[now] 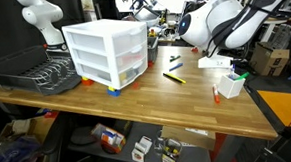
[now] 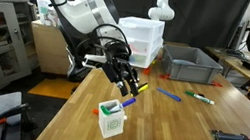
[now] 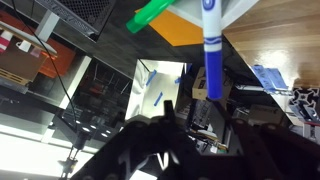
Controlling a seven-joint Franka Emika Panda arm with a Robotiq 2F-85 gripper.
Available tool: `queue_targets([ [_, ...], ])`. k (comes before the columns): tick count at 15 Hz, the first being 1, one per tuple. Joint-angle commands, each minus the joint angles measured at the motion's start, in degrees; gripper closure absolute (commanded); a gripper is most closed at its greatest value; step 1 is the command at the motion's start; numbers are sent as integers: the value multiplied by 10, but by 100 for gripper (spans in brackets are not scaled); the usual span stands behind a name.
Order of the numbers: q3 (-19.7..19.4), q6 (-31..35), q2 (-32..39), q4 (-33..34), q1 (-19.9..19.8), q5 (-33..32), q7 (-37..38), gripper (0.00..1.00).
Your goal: Pick the marker and put it in the box
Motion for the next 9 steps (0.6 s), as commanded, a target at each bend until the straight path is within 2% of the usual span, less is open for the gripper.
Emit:
queue_targets([
  [1, 6, -7, -23, -12, 2, -2, 23, 26],
  [4, 14, -1, -64, -27, 1, 6, 21, 5],
  [5, 22, 22, -93, -40, -5, 12, -4, 1],
  [7, 39, 71, -150, -64, -10, 45, -27, 0],
  [8, 29, 24, -95, -20, 1, 24, -4, 2],
  [9, 36, 33, -121, -31, 2, 36, -14, 0],
])
